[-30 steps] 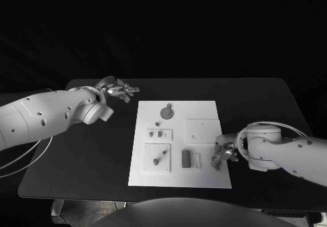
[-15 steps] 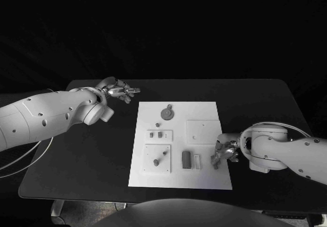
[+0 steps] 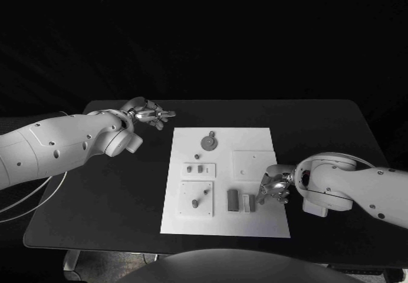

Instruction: Assemble the parts on the task board

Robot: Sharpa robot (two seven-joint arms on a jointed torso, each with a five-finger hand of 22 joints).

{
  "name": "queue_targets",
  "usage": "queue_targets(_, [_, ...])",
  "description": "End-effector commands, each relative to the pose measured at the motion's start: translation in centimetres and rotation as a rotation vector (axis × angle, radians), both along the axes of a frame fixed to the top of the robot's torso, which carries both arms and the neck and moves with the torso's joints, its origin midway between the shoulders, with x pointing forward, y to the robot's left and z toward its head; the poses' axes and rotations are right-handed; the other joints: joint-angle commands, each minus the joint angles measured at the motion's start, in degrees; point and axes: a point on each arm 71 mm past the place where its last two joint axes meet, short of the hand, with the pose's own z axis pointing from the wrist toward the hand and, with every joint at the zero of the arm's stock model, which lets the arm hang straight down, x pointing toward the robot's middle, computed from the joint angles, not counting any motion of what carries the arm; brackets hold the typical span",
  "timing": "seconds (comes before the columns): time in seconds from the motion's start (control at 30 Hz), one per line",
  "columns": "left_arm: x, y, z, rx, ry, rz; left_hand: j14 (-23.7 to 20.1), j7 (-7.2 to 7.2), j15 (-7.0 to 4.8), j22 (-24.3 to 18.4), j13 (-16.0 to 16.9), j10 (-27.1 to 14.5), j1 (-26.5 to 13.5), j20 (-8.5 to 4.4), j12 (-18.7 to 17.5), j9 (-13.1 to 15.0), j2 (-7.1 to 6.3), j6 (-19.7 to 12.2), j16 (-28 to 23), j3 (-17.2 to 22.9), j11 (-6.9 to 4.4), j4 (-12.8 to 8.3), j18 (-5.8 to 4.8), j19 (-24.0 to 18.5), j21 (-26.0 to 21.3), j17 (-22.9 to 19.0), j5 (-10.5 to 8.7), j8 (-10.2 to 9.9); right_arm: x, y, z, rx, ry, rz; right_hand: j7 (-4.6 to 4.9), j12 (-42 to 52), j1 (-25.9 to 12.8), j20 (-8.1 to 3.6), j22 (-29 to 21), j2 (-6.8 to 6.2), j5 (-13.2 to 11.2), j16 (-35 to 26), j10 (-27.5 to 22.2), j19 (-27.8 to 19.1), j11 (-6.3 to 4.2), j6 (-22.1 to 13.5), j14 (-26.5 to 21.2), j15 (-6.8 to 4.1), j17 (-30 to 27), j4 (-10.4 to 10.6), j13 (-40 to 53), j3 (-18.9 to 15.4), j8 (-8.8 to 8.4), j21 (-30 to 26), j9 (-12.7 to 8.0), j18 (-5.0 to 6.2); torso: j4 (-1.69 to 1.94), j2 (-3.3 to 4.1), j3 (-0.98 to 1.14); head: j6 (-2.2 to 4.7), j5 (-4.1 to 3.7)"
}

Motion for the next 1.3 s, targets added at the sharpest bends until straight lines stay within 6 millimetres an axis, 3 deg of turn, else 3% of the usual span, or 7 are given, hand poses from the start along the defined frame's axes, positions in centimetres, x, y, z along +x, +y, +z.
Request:
queue_targets(0.03, [0.0, -0.2, 0.1, 0.001, -0.002, -0.011, 0.22, -0.06, -0.02, 0.07, -0.10, -0.40, 0.24, 0.05, 0.08, 0.02, -0.30, -0.45, -0.30, -0.12, 0.02, 0.38, 0.74, 0.54, -0.36, 0.09, -0.14, 0.12, -0.2, 0.4, 0.0, 0.035, 0.024, -0.011, -0.23, 0.14, -0.55, -0.07, 1.08, -0.98, -0.20, -0.32, -0.14, 0.17, -0.09, 0.12, -0.04, -0.18, -0.03, -0.03, -0.05, -0.24, -0.32, 0.37, -0.09, 1.67, 0.00, 0.01, -0.01, -0.04, 0.01])
queue_targets(0.57, [0.0, -0.2, 0.1, 0.002, -0.003, -0.008, 0.22, -0.06, -0.02, 0.09, -0.11, -0.40, 0.31, 0.04, 0.08, 0.03, -0.34, -0.47, -0.33, -0.14, 0.02, 0.49, 0.74, 0.55, -0.38, 0.13, -0.13, 0.13, 0.2, 0.5, 0.0, -0.013, -0.023, 0.022, -0.20, 0.01, -0.71, 0.00, 1.03, -1.09, -0.21, -0.41, -0.22, 0.12, -0.06, 0.05, -0.15, -0.19, -0.21, 0.00, -0.17, -0.51, -0.33, 0.33, -0.13, 1.67, -0.03, 0.02, 0.01, -0.12, 0.02])
queue_targets(0.63, [0.0, -0.2, 0.1, 0.002, -0.002, -0.010, 0.22, -0.06, -0.02, 0.09, -0.11, -0.40, 0.32, 0.04, 0.08, 0.03, -0.34, -0.47, -0.33, -0.14, 0.02, 0.51, 0.74, 0.55, -0.38, 0.13, -0.14, 0.13, 0.2, 0.1, 0.1, -0.038, -0.056, 0.038, -0.15, -0.13, -1.27, 0.12, 0.99, -1.55, -0.23, -0.50, -0.30, 0.11, 0.00, 0.02, -0.25, -0.18, -0.40, 0.08, -0.27, -0.94, -0.34, 0.28, -0.19, 1.67, -0.01, -0.01, 0.00, -0.09, 0.04])
queue_targets(0.77, [0.0, -0.1, 0.1, 0.003, -0.002, -0.006, 0.22, -0.06, -0.02, 0.10, -0.12, -0.40, 0.33, 0.04, 0.08, 0.03, -0.35, -0.47, -0.34, -0.15, 0.02, 0.54, 0.74, 0.55, -0.39, 0.15, -0.14, 0.13, 0.2, -0.4, 0.2, -0.044, -0.070, 0.037, 0.00, -0.66, -3.31, 0.37, 0.76, -3.68, -0.11, -0.78, -0.62, 0.28, 0.15, -0.03, -0.47, -0.17, -0.92, 0.49, -0.72, -1.61, -0.42, 0.03, -0.42, 1.67, -0.01, 0.01, 0.03, -0.12, 0.01])
queue_targets(1.07, [0.0, -0.1, 0.1, 0.003, -0.002, -0.008, 0.22, -0.06, -0.02, 0.11, -0.12, -0.39, 0.38, 0.04, 0.09, 0.04, -0.37, -0.47, -0.35, -0.16, 0.02, 0.60, 0.74, 0.56, -0.40, 0.17, -0.14, 0.14, 0.9, -2.1, 0.4, -0.072, -0.119, 0.008, 0.04, -0.99, -4.40, 0.35, 0.55, -4.63, -0.07, -0.92, -0.73, 0.64, 0.17, -0.06, -0.38, -0.24, -1.04, 0.72, -1.00, -1.10, -0.47, -0.22, -0.65, 1.67, -0.04, 0.00, 0.05, 0.00, -0.21])
queue_targets(1.3, [0.0, -0.1, 0.1, 0.003, -0.002, -0.006, 0.23, -0.06, -0.02, 0.12, -0.13, -0.39, 0.41, 0.04, 0.09, 0.04, -0.45, -0.47, -0.37, -0.20, 0.02, 0.69, 0.74, 0.56, -0.41, 0.21, -0.15, 0.15, 2.6, -4.1, 1.7, -0.087, -0.192, -0.038, 0.37, -1.42, -5.40, 0.26, 0.36, -6.70, -0.05, -1.12, -1.02, 1.09, 0.52, -0.96, -0.37, -0.47, -1.28, 1.47, -1.33, 0.00, -0.90, -0.54, -1.04, 1.67, 0.01, 0.01, 0.08, 0.26, -0.65])
